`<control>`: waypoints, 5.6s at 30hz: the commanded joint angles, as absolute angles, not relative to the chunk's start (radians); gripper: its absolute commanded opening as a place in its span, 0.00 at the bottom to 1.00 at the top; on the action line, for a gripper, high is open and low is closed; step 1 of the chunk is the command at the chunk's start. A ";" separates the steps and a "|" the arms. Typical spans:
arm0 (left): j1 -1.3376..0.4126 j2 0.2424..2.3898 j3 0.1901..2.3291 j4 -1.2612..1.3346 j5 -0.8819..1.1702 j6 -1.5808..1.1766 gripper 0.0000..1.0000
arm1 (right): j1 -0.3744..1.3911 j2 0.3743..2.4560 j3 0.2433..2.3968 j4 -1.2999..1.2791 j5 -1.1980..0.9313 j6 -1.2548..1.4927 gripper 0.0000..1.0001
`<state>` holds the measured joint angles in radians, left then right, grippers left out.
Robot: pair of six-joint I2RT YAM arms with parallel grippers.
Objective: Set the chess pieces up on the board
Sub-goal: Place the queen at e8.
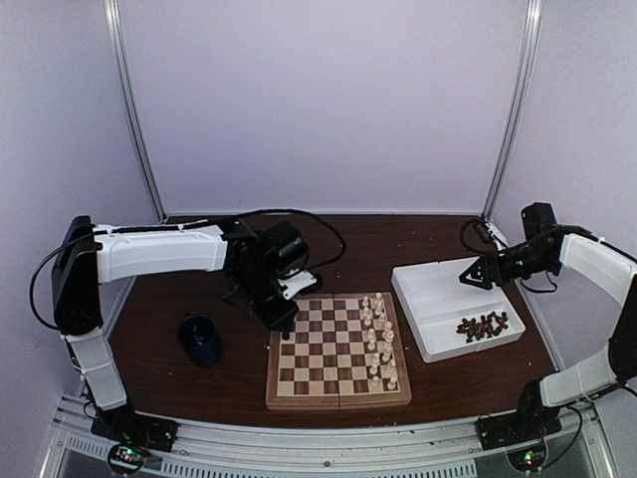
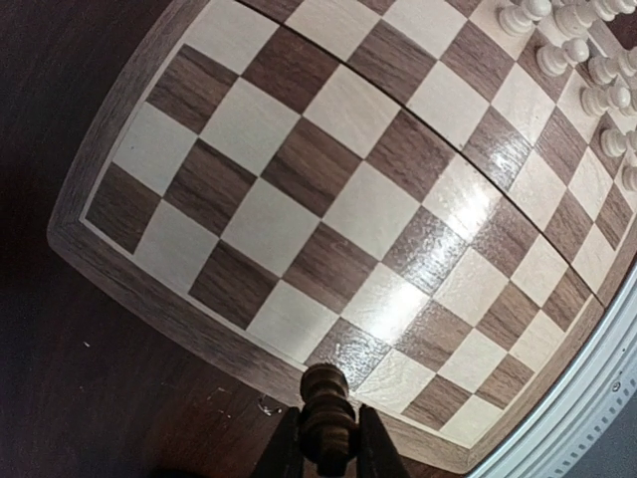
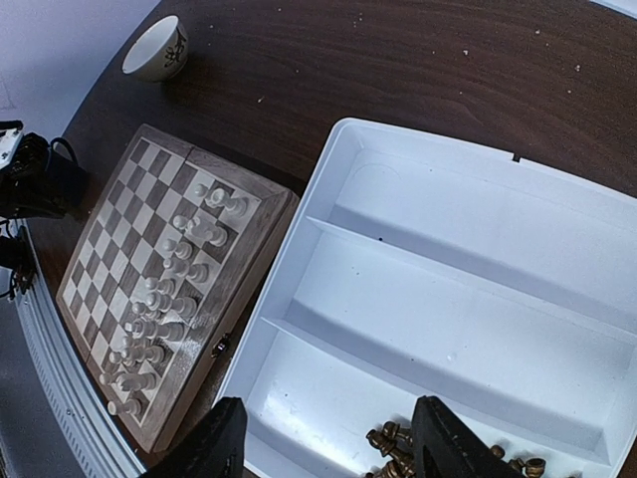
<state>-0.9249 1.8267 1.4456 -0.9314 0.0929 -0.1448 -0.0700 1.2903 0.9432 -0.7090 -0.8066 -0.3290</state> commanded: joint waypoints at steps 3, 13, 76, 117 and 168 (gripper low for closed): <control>-0.908 1.890 1.485 -0.897 0.113 -0.152 0.10 | -0.075 1.292 0.948 -0.723 -0.812 -0.342 0.61; -0.889 1.925 1.502 -0.891 0.110 -0.151 0.10 | -0.074 1.303 0.949 -0.726 -0.811 -0.345 0.61; -0.876 1.885 1.457 -0.902 0.134 -0.164 0.26 | -0.075 1.330 0.959 -0.741 -0.822 -0.345 0.62; -0.877 1.867 1.443 -0.897 0.142 -0.170 0.10 | -0.074 1.327 0.956 -0.742 -0.826 -0.343 0.62; -0.877 1.844 1.433 -0.897 0.133 -0.154 0.06 | -0.075 1.330 0.954 -0.741 -0.833 -0.345 0.62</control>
